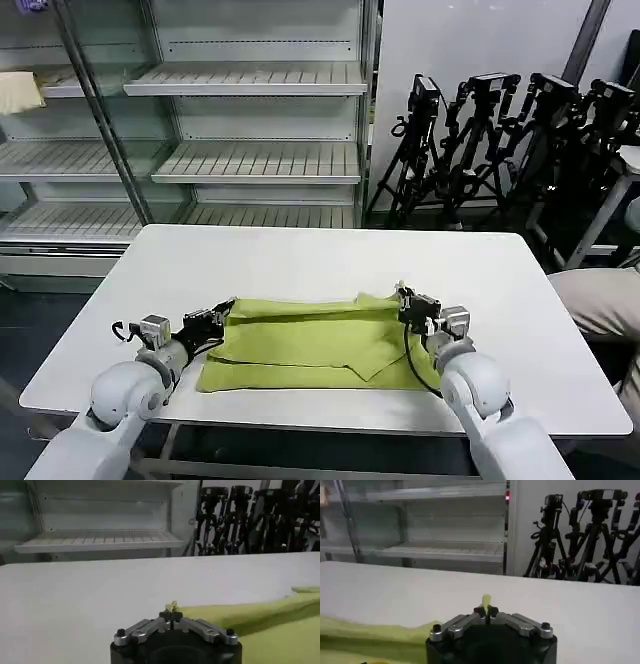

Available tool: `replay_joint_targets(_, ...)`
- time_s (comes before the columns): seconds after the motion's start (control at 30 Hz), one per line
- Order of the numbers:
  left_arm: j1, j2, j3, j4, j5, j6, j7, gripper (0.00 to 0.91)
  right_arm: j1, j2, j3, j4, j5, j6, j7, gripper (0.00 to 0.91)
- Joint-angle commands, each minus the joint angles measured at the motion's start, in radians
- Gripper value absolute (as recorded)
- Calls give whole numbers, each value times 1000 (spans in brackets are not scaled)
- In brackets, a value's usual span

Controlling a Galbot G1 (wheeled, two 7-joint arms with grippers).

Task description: Fold and organize the clothes.

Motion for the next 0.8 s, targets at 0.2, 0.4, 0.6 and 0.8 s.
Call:
replay_joint_targets(0.2, 82, -8, -33, -52, -1, -8, -8, 10, -92, -4, 17, 75, -62, 8, 15, 0)
replay_joint_targets(0.4, 82, 0, -34, -79, -7, -2, -11, 10, -107, -9, 19, 80, -67, 4, 13, 0)
replay_joint_targets(0.6, 103, 8, -46, -102, -7, -1, -16, 10, -115, 3, 17, 77, -71, 4, 16, 0)
replay_joint_targets(0.8, 134, 10, -60, -115, -6, -2, -14, 10, -143, 1, 23, 147, -74, -12, 18, 0)
